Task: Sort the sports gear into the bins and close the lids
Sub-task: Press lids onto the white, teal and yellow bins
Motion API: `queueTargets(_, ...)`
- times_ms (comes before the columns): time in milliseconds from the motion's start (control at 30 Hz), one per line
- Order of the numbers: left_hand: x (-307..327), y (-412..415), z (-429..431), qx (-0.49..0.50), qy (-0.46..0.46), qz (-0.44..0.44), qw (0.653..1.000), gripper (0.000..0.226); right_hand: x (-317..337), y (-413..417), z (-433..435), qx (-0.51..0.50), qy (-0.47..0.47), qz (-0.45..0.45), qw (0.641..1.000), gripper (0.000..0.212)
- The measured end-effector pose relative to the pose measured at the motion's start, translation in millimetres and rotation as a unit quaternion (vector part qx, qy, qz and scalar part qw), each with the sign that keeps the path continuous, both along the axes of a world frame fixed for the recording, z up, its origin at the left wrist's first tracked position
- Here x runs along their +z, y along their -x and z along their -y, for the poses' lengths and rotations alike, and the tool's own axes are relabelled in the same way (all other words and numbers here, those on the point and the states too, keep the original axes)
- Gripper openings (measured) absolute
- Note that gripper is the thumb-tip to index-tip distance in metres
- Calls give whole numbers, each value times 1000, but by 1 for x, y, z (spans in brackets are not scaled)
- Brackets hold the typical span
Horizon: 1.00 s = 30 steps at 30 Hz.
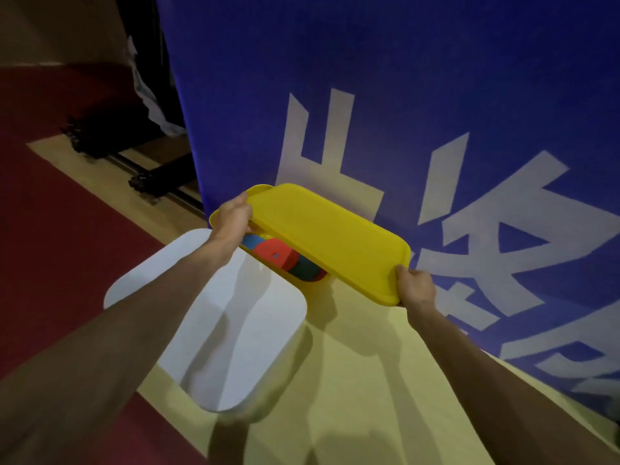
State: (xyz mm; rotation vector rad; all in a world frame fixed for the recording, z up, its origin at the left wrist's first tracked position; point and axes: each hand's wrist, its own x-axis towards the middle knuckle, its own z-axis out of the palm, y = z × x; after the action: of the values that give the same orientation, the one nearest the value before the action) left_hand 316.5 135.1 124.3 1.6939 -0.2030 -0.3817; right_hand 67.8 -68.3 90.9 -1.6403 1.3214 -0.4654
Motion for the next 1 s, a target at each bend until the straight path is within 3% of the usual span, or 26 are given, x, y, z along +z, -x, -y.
queueTargets(167, -34, -37, -7, 18, -37, 51, 998, 35, -13, -53, -34, 19, 33, -31, 999, 57)
queueTargets(333, -63, -73, -10, 16, -103, 94, 990, 46, -25, -98, -48, -10, 57, -18, 998, 66)
queueTargets(667, -86, -142, 2, -61, -288, 160, 942, 37, -57, -140, -54, 1, 65, -76, 995, 60)
queueTargets(1000, -97, -157, -3, -64, -266, 194, 942, 30, -81, -150, -63, -21, 47, -38, 998, 55)
